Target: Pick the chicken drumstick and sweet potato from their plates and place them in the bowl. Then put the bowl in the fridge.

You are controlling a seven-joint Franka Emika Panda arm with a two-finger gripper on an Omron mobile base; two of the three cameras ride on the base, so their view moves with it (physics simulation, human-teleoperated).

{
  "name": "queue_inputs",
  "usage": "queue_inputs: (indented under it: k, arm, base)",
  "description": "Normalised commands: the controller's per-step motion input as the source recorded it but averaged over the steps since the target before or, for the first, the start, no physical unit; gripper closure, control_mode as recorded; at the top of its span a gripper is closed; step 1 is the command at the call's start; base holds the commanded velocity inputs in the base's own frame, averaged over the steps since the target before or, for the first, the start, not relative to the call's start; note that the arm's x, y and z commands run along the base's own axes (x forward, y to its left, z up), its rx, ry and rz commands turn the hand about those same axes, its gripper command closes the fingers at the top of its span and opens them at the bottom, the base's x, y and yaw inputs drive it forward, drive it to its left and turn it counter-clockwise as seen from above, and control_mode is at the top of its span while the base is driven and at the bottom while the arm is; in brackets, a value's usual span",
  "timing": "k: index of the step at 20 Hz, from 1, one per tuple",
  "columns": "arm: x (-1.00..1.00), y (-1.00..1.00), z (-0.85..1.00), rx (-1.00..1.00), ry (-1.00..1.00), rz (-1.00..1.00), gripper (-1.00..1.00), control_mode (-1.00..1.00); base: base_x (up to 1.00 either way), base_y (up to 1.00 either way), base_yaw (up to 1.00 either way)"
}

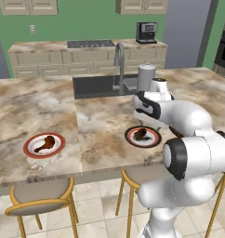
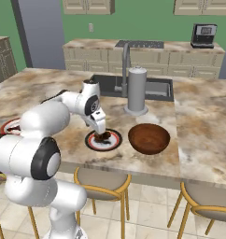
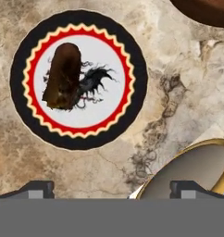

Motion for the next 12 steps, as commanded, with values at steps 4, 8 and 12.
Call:
queue_inputs:
  k: [4, 8, 12]
  arm:
    - [0.48, -0.05, -0.37, 0.00, 0.06, 0.00, -1.00, -1.00]
    - [0.42, 0.00, -0.36, 0.00, 0.14, -0.04, -1.00, -1.00]
    - [0.38, 0.00, -0.34, 0.00, 0.15, -0.04, -1.00, -1.00]
  base:
    - [0.00, 0.00, 0.00]
    - [0.00, 0.00, 0.00]
    - [0.00, 0.00, 0.00]
